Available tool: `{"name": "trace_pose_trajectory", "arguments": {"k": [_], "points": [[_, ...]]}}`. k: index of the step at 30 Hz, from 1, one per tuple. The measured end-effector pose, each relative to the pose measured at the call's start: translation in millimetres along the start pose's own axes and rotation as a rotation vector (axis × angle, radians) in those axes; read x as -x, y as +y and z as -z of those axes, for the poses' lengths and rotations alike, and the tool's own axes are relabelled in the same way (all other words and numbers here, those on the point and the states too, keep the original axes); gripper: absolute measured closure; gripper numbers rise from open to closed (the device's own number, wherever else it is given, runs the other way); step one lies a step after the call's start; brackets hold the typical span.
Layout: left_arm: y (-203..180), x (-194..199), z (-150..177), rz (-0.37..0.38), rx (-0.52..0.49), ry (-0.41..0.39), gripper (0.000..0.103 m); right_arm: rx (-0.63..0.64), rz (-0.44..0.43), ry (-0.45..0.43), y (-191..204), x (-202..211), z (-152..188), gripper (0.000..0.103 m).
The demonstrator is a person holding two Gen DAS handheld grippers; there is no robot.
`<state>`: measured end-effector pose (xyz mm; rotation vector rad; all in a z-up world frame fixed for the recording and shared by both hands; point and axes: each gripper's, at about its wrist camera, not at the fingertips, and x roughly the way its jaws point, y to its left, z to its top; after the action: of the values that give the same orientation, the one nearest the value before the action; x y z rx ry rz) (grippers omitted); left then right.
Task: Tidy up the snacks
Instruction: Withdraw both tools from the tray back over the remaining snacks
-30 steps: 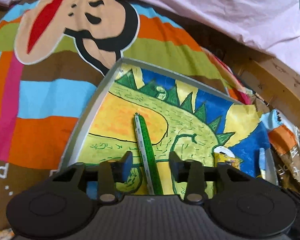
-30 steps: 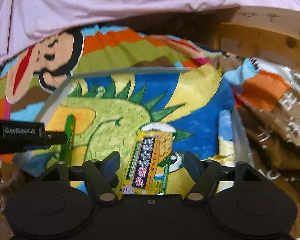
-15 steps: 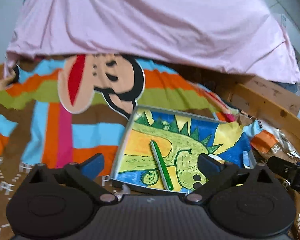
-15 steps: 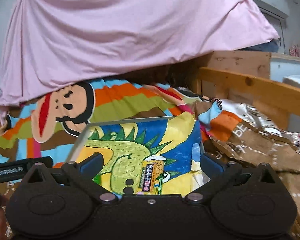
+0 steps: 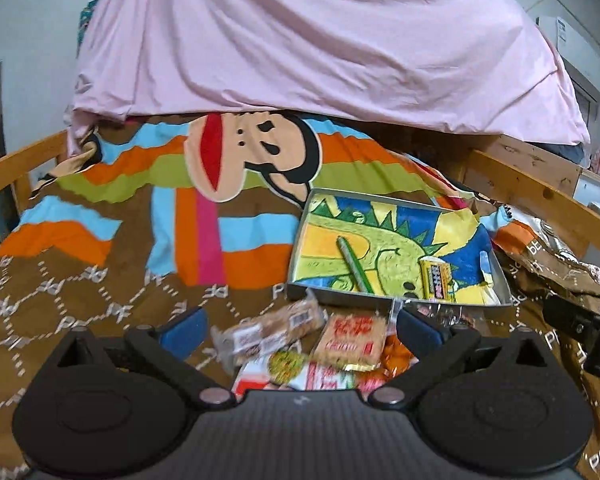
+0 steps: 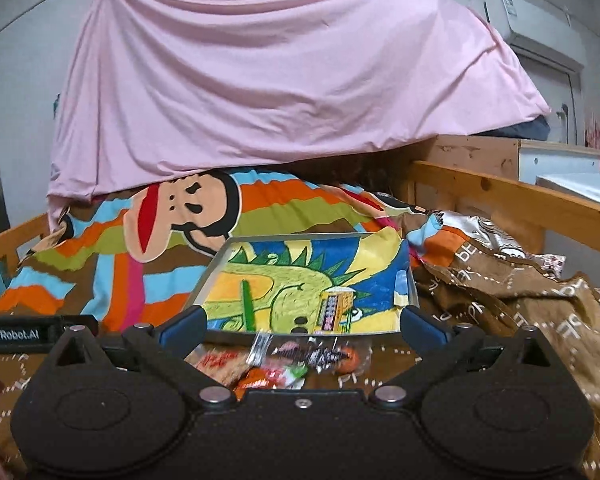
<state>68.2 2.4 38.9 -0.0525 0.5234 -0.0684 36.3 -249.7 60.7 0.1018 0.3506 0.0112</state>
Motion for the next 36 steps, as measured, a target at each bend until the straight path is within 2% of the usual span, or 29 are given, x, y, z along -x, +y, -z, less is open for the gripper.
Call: {"name": "trace_pose_trajectory", "arguments": {"k": [5, 8, 11, 17, 23, 26, 36], "points": [[14, 26, 18, -0.075, -0.010, 0.051, 0.000, 0.029, 0.014, 0.031, 13, 25, 19, 0.001], [21, 39, 28, -0.120, -0.012, 0.087, 0.000, 0.032, 0.031, 0.090, 19, 32, 32, 0.001], [29, 46, 33, -0.123, 0.001, 0.110, 0.000, 0.036, 0.041, 0.130, 24, 38, 44, 0.001], [29, 53, 40, -0.132, -0.037, 0.133, 0.000, 0.120, 0.055, 0.119, 45, 54, 57, 0.001], [21, 48, 49, -0.108, -0.084, 0.188, 0.000, 0.132, 0.007, 0.232, 57, 50, 70, 0.001], [20, 46, 51, -0.093, -0.092, 0.203, 0.000, 0.143, -0.010, 0.261, 62, 47, 75, 0.001], [19, 40, 51, -0.129, -0.100, 0.219, 0.000, 0.133, -0.014, 0.286, 59, 43, 77, 0.001]]}}
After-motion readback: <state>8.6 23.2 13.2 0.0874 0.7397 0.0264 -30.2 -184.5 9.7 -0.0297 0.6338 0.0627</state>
